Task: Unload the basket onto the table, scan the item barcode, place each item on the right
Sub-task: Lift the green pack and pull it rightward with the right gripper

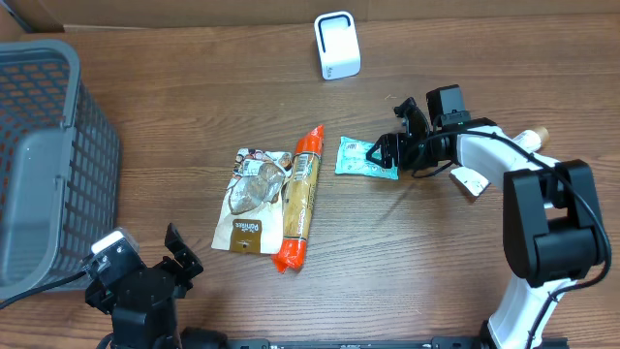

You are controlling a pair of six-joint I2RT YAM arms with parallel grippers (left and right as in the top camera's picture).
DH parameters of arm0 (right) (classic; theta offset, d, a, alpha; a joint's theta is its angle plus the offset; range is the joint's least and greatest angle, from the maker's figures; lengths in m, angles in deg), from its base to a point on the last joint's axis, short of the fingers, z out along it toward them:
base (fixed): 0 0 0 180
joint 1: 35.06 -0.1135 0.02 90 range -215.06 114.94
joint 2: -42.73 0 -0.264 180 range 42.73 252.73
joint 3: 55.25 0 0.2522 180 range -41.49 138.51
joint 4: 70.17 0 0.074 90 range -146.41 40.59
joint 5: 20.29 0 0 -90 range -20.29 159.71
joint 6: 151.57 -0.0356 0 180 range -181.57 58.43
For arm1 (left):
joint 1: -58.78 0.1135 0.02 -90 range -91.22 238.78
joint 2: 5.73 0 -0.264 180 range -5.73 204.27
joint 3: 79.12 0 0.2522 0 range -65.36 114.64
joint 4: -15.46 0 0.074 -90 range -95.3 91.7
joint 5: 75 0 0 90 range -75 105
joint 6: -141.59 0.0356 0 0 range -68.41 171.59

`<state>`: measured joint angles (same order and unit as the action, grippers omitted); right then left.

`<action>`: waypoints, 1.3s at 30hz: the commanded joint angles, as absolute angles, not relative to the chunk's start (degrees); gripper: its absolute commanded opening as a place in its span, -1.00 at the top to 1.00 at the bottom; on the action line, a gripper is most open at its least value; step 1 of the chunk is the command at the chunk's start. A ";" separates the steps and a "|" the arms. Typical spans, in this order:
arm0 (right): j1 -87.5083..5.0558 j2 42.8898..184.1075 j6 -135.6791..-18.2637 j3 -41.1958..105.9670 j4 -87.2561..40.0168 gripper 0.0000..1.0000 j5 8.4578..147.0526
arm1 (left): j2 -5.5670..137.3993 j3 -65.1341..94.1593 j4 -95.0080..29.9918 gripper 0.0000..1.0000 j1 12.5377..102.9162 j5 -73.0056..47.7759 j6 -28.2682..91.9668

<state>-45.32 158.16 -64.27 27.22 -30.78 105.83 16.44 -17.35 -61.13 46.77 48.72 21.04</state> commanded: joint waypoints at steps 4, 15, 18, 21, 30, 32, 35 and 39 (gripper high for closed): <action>-45.87 165.14 -61.56 26.80 -31.37 0.11 107.99 | 16.29 -17.49 -61.13 -0.99 46.53 49.68 20.25; -43.93 165.14 -61.74 27.35 -30.47 0.93 113.37 | 16.29 -17.49 -61.13 -0.99 46.53 49.68 20.25; -41.50 163.76 -61.63 28.64 -27.48 0.93 121.20 | 16.29 -17.49 -61.13 -0.99 46.53 49.68 20.25; -38.42 160.31 -61.45 28.88 -25.47 0.93 131.27 | 16.29 -17.49 -61.15 -0.99 46.53 49.68 20.25; -37.19 145.22 -58.04 28.88 -13.42 0.93 128.02 | 16.29 -17.49 -61.13 -0.99 46.53 49.68 20.25; -37.19 141.49 -58.02 28.88 -12.05 0.93 124.71 | 16.29 -17.49 -61.13 -0.99 46.53 49.68 20.25; -37.35 133.90 -55.44 28.88 -9.49 0.93 122.35 | 16.29 -17.49 -61.13 -0.99 46.53 49.68 20.25; -37.35 127.04 -55.27 28.88 -7.48 0.93 118.73 | 16.29 -17.49 -61.13 -0.99 46.53 49.68 20.25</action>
<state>-37.08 132.83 -57.15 28.13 -8.07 121.81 16.44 -17.35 -61.13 46.77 48.72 21.04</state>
